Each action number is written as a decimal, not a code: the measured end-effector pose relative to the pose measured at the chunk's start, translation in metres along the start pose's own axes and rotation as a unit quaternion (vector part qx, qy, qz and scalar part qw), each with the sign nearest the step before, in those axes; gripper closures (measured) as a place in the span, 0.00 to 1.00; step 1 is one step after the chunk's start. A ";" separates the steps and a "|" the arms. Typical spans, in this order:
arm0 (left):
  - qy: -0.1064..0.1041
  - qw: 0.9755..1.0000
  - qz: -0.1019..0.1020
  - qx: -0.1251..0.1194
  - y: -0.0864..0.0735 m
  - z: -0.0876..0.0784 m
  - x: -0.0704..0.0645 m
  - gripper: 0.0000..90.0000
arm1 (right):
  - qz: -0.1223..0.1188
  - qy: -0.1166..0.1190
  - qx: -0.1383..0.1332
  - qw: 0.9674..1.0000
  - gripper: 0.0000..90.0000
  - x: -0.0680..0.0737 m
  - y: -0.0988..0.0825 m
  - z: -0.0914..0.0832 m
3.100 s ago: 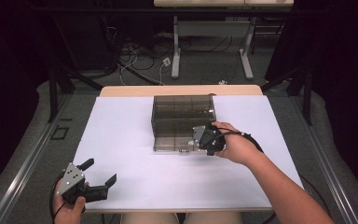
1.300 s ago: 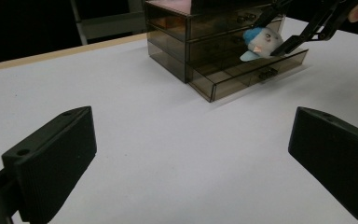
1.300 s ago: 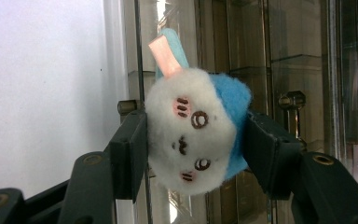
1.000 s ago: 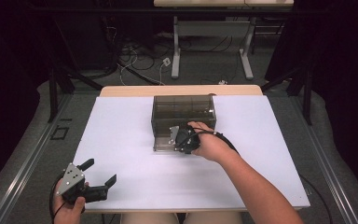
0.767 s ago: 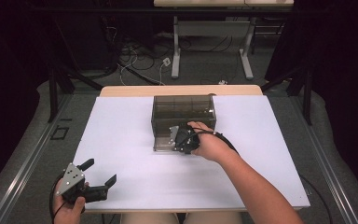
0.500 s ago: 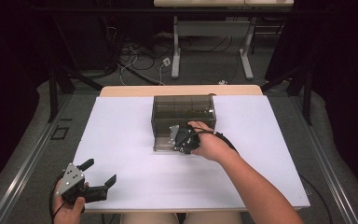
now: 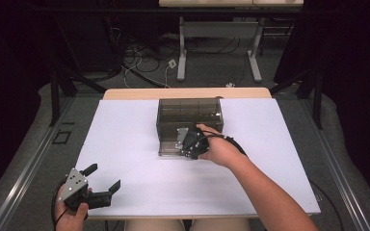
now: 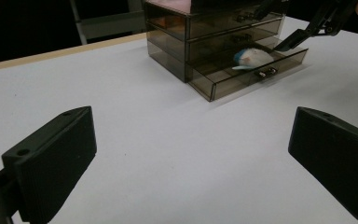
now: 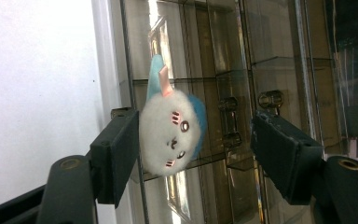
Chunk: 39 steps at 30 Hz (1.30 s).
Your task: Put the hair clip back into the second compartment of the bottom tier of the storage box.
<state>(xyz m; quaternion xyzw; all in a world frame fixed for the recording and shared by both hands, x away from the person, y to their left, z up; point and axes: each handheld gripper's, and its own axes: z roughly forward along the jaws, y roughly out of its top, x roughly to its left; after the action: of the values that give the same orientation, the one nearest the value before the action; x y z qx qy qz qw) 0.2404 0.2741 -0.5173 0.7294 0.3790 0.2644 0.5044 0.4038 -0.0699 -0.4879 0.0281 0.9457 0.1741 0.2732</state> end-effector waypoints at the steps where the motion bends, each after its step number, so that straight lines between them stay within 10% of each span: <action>1: 0.000 1.000 0.000 0.000 0.000 0.000 0.000 0.01 | 0.001 -0.001 0.004 1.000 0.36 0.000 0.000 -0.002; 21: 0.000 1.000 -0.002 0.001 0.000 0.001 -0.001 0.01 | 0.126 -0.015 -0.038 0.991 0.28 0.002 -0.005 -0.024; 28: 0.000 1.000 -0.001 0.004 0.000 0.001 -0.001 0.01 | 0.186 -0.005 -0.063 0.980 0.19 -0.003 -0.009 -0.036; 39: 0.001 1.000 0.000 0.004 0.000 0.001 -0.001 0.01 | 0.284 0.014 -0.086 0.955 0.04 -0.005 -0.020 -0.049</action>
<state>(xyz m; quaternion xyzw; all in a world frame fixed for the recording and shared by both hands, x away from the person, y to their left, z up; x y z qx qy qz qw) 0.2409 0.2729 -0.5178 0.7310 0.3806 0.2632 0.5016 0.3835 -0.1049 -0.4534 0.2693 0.8840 0.3252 0.2006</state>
